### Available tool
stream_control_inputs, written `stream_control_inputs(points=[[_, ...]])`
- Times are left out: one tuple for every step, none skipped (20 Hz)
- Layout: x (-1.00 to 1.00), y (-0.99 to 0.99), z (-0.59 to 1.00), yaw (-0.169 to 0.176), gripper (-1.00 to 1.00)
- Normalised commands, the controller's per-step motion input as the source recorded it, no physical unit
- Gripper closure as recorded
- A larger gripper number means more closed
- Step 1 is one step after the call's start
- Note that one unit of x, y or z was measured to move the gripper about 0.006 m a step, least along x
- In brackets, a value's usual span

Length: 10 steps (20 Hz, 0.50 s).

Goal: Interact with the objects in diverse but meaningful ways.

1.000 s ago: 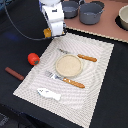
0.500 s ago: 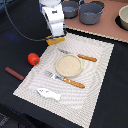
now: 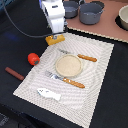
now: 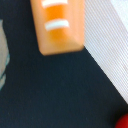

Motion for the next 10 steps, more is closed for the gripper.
stream_control_inputs(points=[[-0.04, -0.71, 0.36, -0.058, -1.0], [-0.02, -0.7, 0.28, -0.064, -1.0], [-0.02, -0.68, 0.21, -0.069, -1.0], [-0.02, -0.66, 0.11, -0.079, -1.0], [-0.02, -0.63, 0.04, -0.085, -1.0], [-0.01, -0.58, 0.0, -0.094, -1.0], [0.0, -0.55, -0.01, -0.095, -1.0], [0.0, -0.49, -0.09, -0.108, -1.0], [0.0, -0.43, -0.15, -0.131, -1.0], [-0.02, -0.38, -0.21, -0.149, -1.0]])
